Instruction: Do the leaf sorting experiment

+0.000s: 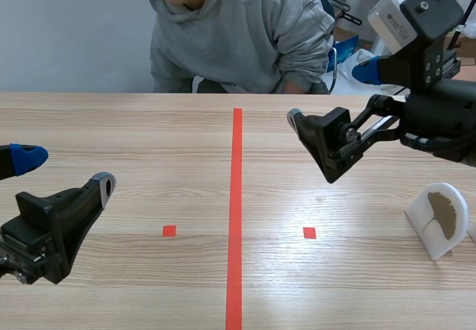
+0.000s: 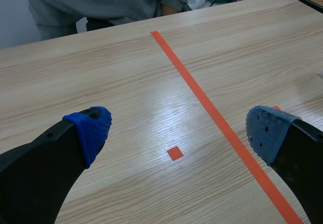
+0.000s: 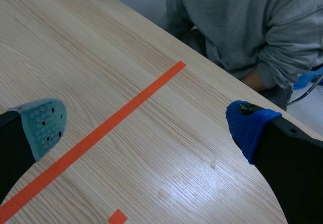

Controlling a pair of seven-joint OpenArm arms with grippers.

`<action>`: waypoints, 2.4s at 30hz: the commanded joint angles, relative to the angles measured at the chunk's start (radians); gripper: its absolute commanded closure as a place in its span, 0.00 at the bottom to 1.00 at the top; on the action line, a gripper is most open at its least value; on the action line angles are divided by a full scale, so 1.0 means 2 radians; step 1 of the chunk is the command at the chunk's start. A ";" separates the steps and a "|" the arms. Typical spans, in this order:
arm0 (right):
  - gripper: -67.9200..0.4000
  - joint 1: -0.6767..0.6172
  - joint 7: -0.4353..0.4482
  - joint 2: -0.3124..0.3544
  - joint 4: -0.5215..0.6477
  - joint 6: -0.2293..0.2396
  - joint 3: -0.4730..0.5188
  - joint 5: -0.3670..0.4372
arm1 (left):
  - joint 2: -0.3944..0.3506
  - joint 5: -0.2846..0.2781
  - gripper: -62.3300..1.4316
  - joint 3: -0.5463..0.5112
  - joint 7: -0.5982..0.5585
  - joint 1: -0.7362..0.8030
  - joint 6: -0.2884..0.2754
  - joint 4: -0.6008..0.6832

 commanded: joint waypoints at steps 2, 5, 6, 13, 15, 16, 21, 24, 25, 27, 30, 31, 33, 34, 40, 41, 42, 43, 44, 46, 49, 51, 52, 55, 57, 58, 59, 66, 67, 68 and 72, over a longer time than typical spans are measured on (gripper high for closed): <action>0.02 0.003 0.007 0.001 0.001 0.000 0.007 0.006 | 0.003 -0.003 0.08 0.001 -0.007 -0.002 0.001 0.007; 0.02 0.003 0.007 0.001 0.001 0.000 0.007 0.005 | 0.003 -0.003 0.08 0.001 -0.007 -0.002 0.001 0.007; 0.02 0.003 0.007 0.001 0.001 0.002 0.007 0.005 | 0.003 -0.003 0.08 0.001 -0.007 -0.002 0.001 0.007; 0.02 0.003 0.011 0.001 0.001 0.002 0.007 0.006 | 0.002 -0.003 0.08 0.001 -0.009 -0.002 0.001 0.007; 0.02 0.003 0.011 0.002 0.001 0.002 0.007 0.006 | 0.002 -0.003 0.08 0.001 -0.011 -0.002 0.001 0.007; 0.02 0.003 0.011 0.002 0.001 0.002 0.007 0.006 | 0.002 -0.003 0.08 0.001 -0.011 -0.002 0.001 0.007; 0.02 0.003 0.011 0.002 0.001 0.002 0.007 0.006 | 0.002 -0.003 0.08 0.001 -0.011 -0.002 0.001 0.007; 0.02 0.003 0.011 0.002 0.001 0.002 0.007 0.006 | 0.002 -0.003 0.08 0.001 -0.010 -0.002 0.001 0.007; 0.02 0.003 0.011 0.002 0.001 0.002 0.007 0.006 | 0.002 -0.003 0.08 0.001 -0.010 -0.002 0.001 0.007; 0.02 0.003 0.011 0.002 0.001 0.002 0.007 0.006 | 0.002 -0.003 0.08 0.001 -0.010 -0.002 0.001 0.007; 0.02 0.003 0.011 0.002 0.001 0.002 0.007 0.006 | 0.002 -0.003 0.08 0.001 -0.010 -0.002 0.001 0.007; 0.02 0.003 0.010 0.002 0.001 0.002 0.007 0.006 | 0.002 -0.003 0.08 0.001 -0.010 -0.002 0.001 0.007; 0.02 0.003 0.010 0.002 0.001 0.002 0.007 0.006 | 0.002 -0.003 0.08 0.001 -0.010 -0.002 0.001 0.007; 0.02 0.003 0.010 0.002 0.001 0.002 0.007 0.006 | 0.002 -0.003 0.08 0.001 -0.010 -0.002 0.001 0.007; 0.02 0.003 0.010 0.002 0.001 0.002 0.007 0.006 | 0.002 -0.003 0.08 0.001 -0.010 -0.002 0.001 0.007; 0.02 0.003 0.010 0.002 0.001 0.002 0.007 0.006 | 0.002 -0.003 0.08 0.001 -0.010 -0.002 0.001 0.007; 0.02 0.003 0.010 0.002 0.001 0.002 0.007 0.006 | 0.002 -0.003 0.08 0.001 -0.010 -0.002 0.001 0.007; 0.02 0.003 0.010 0.002 0.001 0.002 0.007 0.006 | 0.002 -0.003 0.08 0.001 -0.010 -0.002 0.001 0.007; 0.02 0.003 0.010 0.002 0.001 0.002 0.007 0.006 | 0.002 -0.003 0.08 0.001 -0.010 -0.002 0.001 0.007; 0.02 0.003 0.010 0.002 0.001 0.002 0.007 0.006 | 0.002 -0.003 0.08 0.001 -0.010 -0.002 0.001 0.007; 0.02 0.003 0.010 0.002 0.001 0.002 0.007 0.006 | 0.002 -0.003 0.08 0.001 -0.010 -0.002 0.001 0.007; 0.02 0.003 0.010 0.002 0.001 0.002 0.007 0.006 | 0.002 -0.003 0.08 0.001 -0.010 -0.002 0.001 0.007; 0.02 0.003 0.010 0.002 0.001 0.002 0.007 0.006 | 0.002 -0.003 0.08 0.001 -0.010 -0.002 0.001 0.007; 0.02 0.003 0.010 0.002 0.001 0.002 0.007 0.006 | 0.002 -0.003 0.08 0.001 -0.010 -0.002 0.001 0.007; 0.02 0.003 0.010 0.002 0.001 0.002 0.007 0.006 | 0.002 -0.003 0.08 0.001 -0.010 -0.002 0.001 0.007; 0.02 0.003 0.010 0.002 0.001 0.002 0.007 0.006 | 0.002 -0.003 0.08 0.001 -0.010 -0.002 0.001 0.007; 0.02 0.003 0.010 0.002 0.001 0.002 0.007 0.006 | 0.002 -0.003 0.08 0.001 -0.010 -0.002 0.001 0.007; 0.02 0.003 0.010 0.002 0.001 0.002 0.007 0.006 | 0.002 -0.003 0.08 0.001 -0.010 -0.002 0.001 0.007; 0.02 0.003 0.010 0.002 0.001 0.002 0.007 0.006 | 0.002 -0.003 0.08 0.001 -0.010 -0.002 0.001 0.007; 0.02 0.003 0.010 0.002 0.001 0.002 0.007 0.006 | 0.002 -0.003 0.08 0.001 -0.010 -0.002 0.001 0.007; 0.02 0.003 0.010 0.002 0.001 0.002 0.007 0.006 | 0.002 -0.003 0.08 0.001 -0.010 -0.002 0.001 0.007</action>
